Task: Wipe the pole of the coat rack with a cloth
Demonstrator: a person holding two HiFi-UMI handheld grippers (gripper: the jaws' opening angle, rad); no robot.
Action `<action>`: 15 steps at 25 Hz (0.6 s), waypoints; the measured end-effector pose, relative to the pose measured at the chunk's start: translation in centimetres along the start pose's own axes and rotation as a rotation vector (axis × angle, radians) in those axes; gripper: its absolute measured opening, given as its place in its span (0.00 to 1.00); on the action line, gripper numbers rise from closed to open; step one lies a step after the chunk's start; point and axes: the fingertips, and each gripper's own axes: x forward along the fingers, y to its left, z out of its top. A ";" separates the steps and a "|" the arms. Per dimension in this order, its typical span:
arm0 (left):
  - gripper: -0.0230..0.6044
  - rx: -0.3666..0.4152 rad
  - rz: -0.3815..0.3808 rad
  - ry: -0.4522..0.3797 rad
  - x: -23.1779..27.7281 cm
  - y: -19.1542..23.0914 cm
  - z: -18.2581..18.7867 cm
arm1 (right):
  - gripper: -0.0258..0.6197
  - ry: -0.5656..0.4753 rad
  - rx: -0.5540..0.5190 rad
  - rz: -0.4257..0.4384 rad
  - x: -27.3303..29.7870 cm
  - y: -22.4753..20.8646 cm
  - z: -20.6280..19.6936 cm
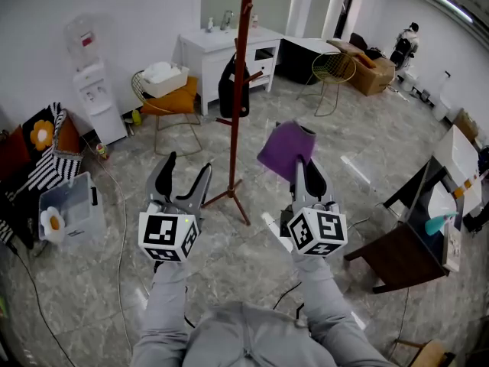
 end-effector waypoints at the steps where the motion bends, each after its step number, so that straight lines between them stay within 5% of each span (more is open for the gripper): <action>1: 0.58 -0.002 -0.001 -0.001 0.0 0.2 0.0 | 0.12 -0.006 0.009 0.001 0.0 0.2 0.1; 15: 0.58 -0.028 -0.069 -0.035 -1.1 3.2 -0.4 | 0.12 -0.073 0.039 -0.019 -0.5 4.3 0.6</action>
